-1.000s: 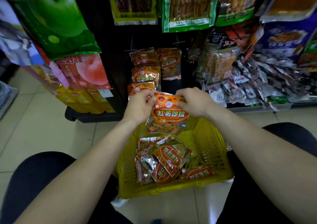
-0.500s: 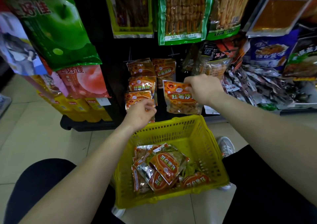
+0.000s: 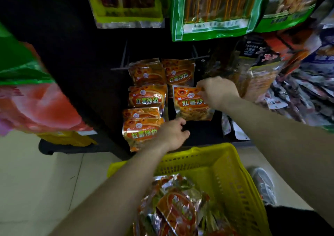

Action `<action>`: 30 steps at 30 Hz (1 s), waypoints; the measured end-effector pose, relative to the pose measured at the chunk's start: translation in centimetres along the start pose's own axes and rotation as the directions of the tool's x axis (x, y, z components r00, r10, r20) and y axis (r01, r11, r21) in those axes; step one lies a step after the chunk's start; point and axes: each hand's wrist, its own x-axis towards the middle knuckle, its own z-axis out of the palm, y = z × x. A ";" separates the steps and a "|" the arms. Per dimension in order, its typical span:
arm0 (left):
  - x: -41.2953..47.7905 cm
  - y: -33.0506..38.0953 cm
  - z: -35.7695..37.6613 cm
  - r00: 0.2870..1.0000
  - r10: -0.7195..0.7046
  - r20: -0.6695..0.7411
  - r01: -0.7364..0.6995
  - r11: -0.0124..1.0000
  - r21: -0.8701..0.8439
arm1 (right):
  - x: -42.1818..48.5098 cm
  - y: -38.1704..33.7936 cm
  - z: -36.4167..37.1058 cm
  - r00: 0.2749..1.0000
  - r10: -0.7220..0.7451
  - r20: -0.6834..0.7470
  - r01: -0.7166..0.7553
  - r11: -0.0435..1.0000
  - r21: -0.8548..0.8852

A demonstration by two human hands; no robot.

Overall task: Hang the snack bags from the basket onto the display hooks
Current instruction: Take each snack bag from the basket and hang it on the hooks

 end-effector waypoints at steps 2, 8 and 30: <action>3.2 -0.2 1.2 1.000 -0.024 0.008 0.024 0.999 0.035 | 2.4 0.3 2.5 1.000 0.014 0.027 -0.014 1.000 -0.002; 10.7 -1.2 3.2 0.997 -0.039 -0.067 0.046 0.993 0.108 | 7.9 1.4 7.6 0.998 0.015 0.063 -0.018 0.999 0.045; 18.0 -0.9 2.3 0.981 -0.175 -0.088 0.176 0.984 0.008 | 10.2 2.4 8.7 0.996 -0.021 -0.081 0.030 0.994 0.104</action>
